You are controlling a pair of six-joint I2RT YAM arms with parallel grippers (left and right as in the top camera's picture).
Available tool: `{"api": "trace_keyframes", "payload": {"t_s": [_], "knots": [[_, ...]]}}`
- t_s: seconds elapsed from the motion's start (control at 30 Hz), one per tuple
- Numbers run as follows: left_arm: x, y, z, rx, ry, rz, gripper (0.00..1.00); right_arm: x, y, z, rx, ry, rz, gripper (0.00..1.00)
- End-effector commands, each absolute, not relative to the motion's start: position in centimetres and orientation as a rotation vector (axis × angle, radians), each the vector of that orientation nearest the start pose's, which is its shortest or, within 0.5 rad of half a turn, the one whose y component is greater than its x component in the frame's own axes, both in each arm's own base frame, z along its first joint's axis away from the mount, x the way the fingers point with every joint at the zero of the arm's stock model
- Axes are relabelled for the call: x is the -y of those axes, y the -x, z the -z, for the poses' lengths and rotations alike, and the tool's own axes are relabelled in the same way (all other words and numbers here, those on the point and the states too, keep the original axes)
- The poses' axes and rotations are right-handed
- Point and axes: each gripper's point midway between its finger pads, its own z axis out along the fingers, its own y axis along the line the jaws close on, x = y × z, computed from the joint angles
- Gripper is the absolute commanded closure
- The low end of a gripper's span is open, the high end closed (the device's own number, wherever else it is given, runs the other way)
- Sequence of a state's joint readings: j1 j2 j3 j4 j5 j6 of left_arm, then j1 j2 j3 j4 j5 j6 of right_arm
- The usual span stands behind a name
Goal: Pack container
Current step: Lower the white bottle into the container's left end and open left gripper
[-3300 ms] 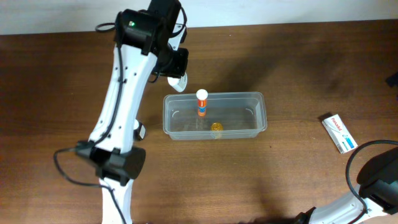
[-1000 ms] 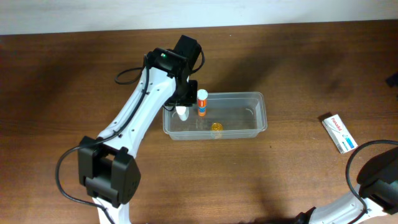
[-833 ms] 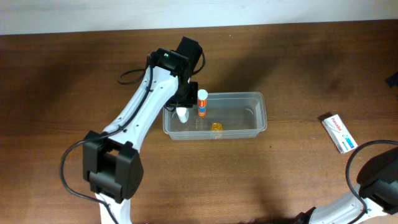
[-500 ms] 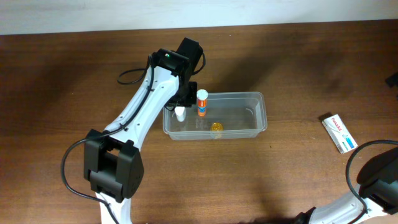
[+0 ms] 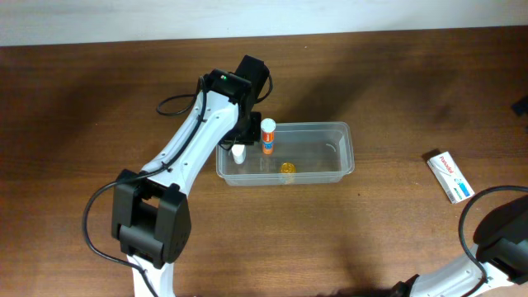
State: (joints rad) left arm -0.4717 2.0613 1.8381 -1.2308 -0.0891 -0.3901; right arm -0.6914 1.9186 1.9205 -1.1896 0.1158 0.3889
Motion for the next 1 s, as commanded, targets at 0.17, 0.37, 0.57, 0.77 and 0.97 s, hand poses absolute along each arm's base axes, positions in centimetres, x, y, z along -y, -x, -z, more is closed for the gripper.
{"api": "trace_keyframes", "payload": {"t_s": [0.17,0.37,0.57,0.77,0.97], "knots": [[17.6,-39.0,-10.1,-2.989,-0.087,-0.082,0.99,30.3,-32.9,-20.4,-2.334,-1.454,0.258,0.02],[17.5,-38.9,-9.2,-3.008,-0.09,-0.096,0.99,30.3,-32.9,-20.4,-2.334,-1.454,0.259,0.02],[17.5,-38.9,-8.9,-3.015,-0.091,-0.102,0.98,30.3,-32.9,-20.4,-2.334,-1.454,0.258,0.02],[17.5,-38.9,-8.9,-3.016,-0.09,-0.102,0.66,30.3,-32.9,-20.4,-2.334,-1.454,0.258,0.02],[17.5,-38.9,-8.9,-3.015,-0.09,-0.102,0.53,30.3,-32.9,-20.4,-2.334,-1.454,0.258,0.02]]}}
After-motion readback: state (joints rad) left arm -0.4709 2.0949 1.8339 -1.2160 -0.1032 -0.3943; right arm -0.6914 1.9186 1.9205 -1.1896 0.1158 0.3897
